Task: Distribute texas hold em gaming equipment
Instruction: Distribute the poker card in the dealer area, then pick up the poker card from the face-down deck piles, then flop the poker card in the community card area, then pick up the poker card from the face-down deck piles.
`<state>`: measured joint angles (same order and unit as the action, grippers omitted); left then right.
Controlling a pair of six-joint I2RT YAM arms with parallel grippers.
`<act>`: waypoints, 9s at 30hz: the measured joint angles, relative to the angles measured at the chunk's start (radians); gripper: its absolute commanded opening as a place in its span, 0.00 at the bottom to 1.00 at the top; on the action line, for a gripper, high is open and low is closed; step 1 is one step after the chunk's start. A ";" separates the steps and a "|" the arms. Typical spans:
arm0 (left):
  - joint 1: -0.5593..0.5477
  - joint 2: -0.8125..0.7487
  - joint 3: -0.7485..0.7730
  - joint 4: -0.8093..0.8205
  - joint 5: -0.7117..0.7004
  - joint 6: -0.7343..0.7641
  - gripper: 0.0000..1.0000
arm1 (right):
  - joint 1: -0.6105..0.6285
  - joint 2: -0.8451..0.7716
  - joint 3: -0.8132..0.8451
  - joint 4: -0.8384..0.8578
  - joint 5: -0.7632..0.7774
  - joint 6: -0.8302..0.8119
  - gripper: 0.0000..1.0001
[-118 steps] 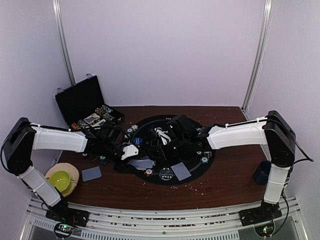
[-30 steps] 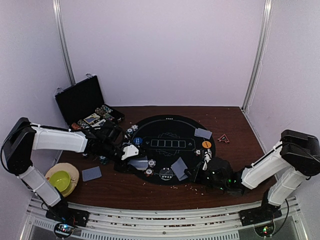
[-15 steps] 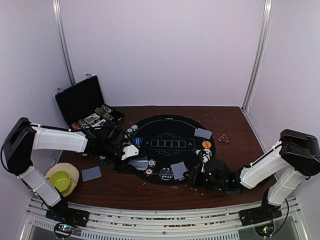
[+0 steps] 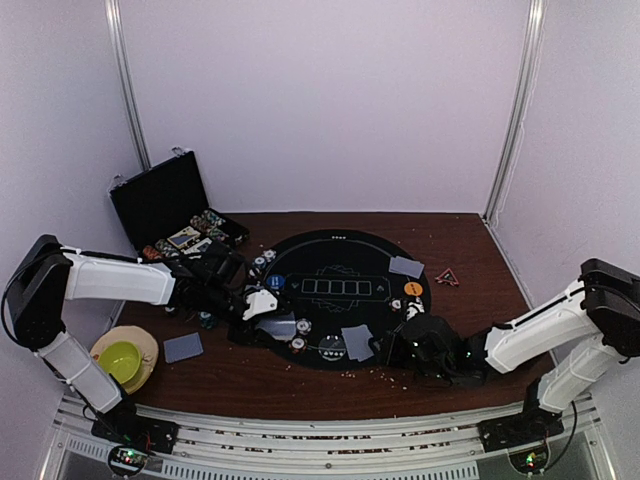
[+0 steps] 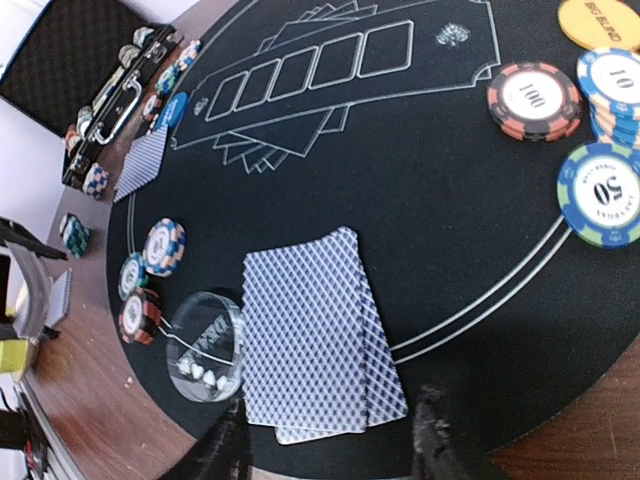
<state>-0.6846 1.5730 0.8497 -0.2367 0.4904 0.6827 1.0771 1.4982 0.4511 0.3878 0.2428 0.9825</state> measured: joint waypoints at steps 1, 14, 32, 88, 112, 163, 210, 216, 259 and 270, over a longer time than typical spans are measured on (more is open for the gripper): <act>0.000 0.000 0.000 0.000 0.000 0.000 0.52 | 0.004 -0.010 0.014 -0.024 0.011 -0.016 0.73; 0.000 0.003 0.000 0.000 0.000 0.000 0.52 | 0.023 -0.110 0.248 -0.184 -0.005 -0.248 1.00; 0.000 -0.002 -0.001 0.002 0.005 0.000 0.52 | 0.022 0.262 0.607 -0.228 -0.278 -0.407 0.95; -0.002 -0.010 -0.005 0.010 -0.011 0.000 0.52 | -0.149 0.405 0.599 0.011 -0.751 -0.324 0.05; -0.003 -0.005 -0.005 0.008 -0.002 0.000 0.52 | -0.214 0.042 0.531 -0.270 -0.499 -0.436 0.00; 0.187 -0.049 0.106 -0.026 -0.177 -0.150 0.52 | -0.108 0.962 1.492 -0.592 0.355 -1.247 0.02; 0.187 -0.049 0.106 -0.026 -0.158 -0.151 0.52 | -0.103 0.949 1.390 -0.478 0.111 -1.263 0.59; 0.187 -0.051 0.106 -0.026 -0.153 -0.151 0.52 | -0.102 0.946 1.387 -0.478 0.111 -1.263 0.59; 0.115 -0.061 0.053 -0.021 -0.080 -0.096 0.52 | -0.229 0.421 0.875 -0.229 -0.598 -0.539 0.88; 0.100 -0.078 0.042 -0.027 -0.030 -0.053 0.52 | -0.175 0.549 0.975 -0.220 -0.752 -0.516 0.86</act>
<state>-0.5850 1.4948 0.8913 -0.2642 0.4606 0.6300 0.9024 2.0468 1.4261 0.1680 -0.5091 0.4667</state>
